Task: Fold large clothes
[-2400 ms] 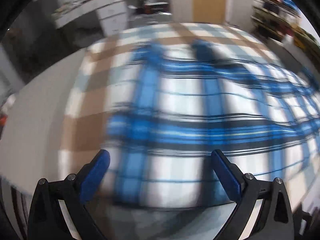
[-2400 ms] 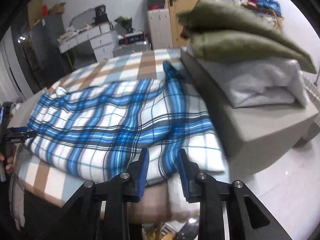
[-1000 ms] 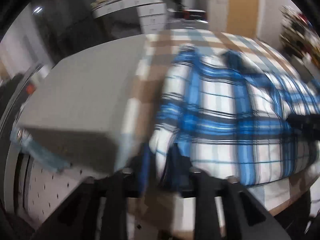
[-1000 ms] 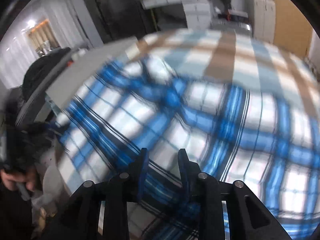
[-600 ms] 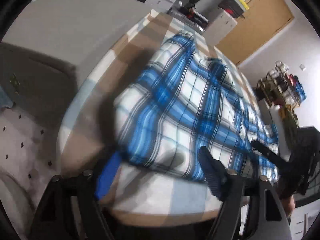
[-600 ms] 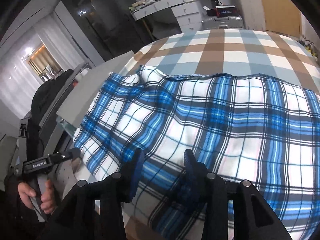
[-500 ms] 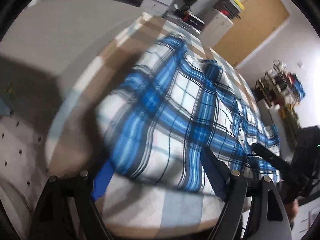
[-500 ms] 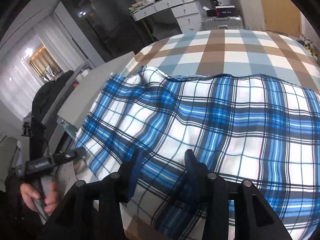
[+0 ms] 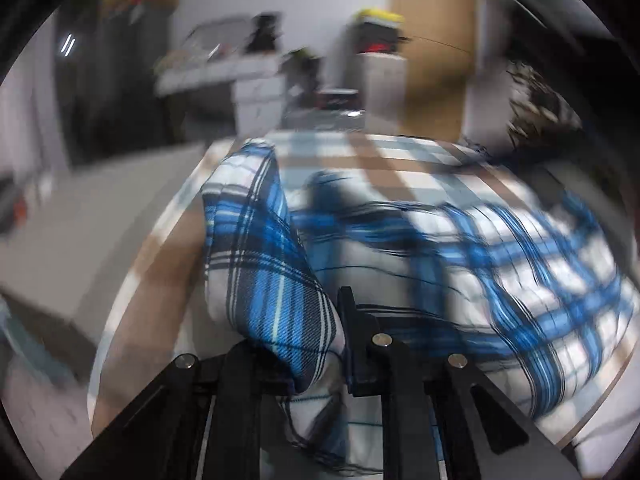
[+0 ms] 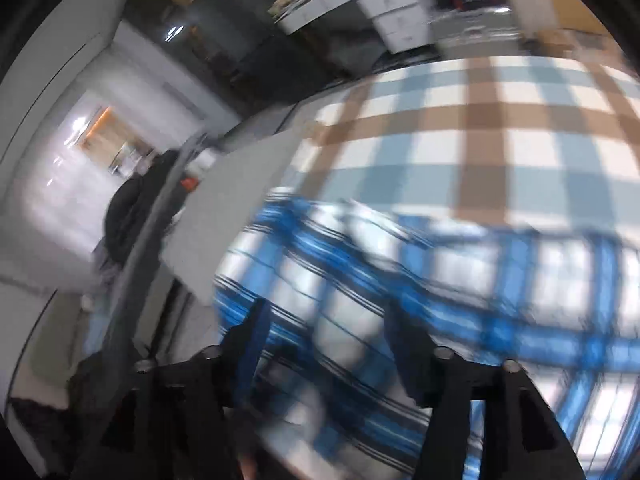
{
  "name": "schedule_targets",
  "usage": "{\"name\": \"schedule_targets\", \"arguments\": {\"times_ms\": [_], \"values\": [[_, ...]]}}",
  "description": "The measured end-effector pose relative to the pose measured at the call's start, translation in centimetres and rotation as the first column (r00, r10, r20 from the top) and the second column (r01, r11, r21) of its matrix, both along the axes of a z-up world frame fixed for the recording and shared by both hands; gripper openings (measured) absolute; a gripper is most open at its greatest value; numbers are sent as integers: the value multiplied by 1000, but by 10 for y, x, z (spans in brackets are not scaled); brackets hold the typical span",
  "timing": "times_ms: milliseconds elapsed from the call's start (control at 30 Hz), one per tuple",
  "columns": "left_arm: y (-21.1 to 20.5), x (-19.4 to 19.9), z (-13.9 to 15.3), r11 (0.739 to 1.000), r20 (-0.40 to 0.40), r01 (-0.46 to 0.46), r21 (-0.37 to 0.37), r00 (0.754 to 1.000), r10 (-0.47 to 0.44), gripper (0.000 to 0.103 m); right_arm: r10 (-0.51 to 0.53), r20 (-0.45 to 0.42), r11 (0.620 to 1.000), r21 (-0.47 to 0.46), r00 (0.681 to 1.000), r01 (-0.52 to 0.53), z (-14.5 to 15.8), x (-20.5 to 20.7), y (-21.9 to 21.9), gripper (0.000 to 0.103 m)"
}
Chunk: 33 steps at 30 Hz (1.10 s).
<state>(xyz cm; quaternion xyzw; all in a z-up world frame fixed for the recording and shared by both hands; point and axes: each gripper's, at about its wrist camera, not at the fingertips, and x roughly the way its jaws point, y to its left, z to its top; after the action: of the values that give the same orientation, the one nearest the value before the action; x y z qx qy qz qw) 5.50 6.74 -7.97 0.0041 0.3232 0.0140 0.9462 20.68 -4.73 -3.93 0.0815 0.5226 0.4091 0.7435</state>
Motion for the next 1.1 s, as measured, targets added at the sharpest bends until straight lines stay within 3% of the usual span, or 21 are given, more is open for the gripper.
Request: {"name": "schedule_targets", "arguments": {"times_ms": [100,200,300,367,433,500,567,700,867,967,1100], "values": [[-30,-5,-7,989,12,70,133,997,-73,11,133,-45,987,-79,990,-137,10,13,51,74],[-42,-6,-15,973,17,102,209,994,-108,11,181,-74,938,-286,981,-195,-6,24,99,74],[-35,-8,-15,972,12,100,212,994,-105,11,209,-124,841,-483,970,-243,-39,30,136,74],[-27,-8,-14,977,8,96,192,995,-99,11,226,-121,789,-560,967,-254,-55,30,152,75],[-21,-8,-13,974,7,92,205,995,-95,11,260,-99,730,-631,961,-263,-66,28,167,67],[-17,-9,-12,970,15,57,235,998,-62,9,340,-79,689,-657,937,-306,-71,21,183,29],[0,-8,-9,976,7,28,218,1000,-30,8,361,-60,726,-608,931,-321,-63,22,190,19],[50,-10,8,975,30,-79,210,997,75,7,302,-32,839,-466,953,-281,-44,37,193,15],[98,-10,53,964,83,-163,210,985,148,7,285,17,936,-220,958,-274,8,47,193,14],[92,-14,96,966,156,-139,217,982,106,7,267,58,963,-40,962,-265,53,48,171,14],[44,-19,145,985,221,29,170,973,-67,7,190,95,968,146,977,-203,106,50,85,14]]}}
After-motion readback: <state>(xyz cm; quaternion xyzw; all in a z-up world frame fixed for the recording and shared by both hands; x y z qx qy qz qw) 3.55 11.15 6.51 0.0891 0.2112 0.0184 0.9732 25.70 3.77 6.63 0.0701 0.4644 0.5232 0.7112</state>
